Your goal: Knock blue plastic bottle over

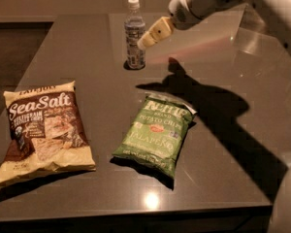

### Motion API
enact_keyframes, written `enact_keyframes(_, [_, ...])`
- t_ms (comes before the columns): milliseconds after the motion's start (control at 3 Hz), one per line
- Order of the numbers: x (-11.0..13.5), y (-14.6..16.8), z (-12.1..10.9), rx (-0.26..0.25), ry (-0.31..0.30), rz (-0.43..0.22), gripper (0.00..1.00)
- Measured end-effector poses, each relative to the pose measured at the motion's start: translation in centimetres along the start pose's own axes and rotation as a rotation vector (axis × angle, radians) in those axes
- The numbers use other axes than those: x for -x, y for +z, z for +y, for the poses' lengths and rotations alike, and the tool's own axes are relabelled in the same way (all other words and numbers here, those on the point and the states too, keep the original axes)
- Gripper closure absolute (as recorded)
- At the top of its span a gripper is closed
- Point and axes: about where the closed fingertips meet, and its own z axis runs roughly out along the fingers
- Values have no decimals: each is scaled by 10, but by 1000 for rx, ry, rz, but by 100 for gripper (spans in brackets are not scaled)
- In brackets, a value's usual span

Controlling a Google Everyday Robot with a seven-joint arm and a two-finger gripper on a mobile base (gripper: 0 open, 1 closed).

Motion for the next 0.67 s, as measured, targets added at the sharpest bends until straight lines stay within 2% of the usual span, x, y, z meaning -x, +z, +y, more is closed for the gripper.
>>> enact_keyframes(333, [15,23,-4,-10,51,-62,0])
enact_keyframes(667, [33,39,0,0,61,-116,0])
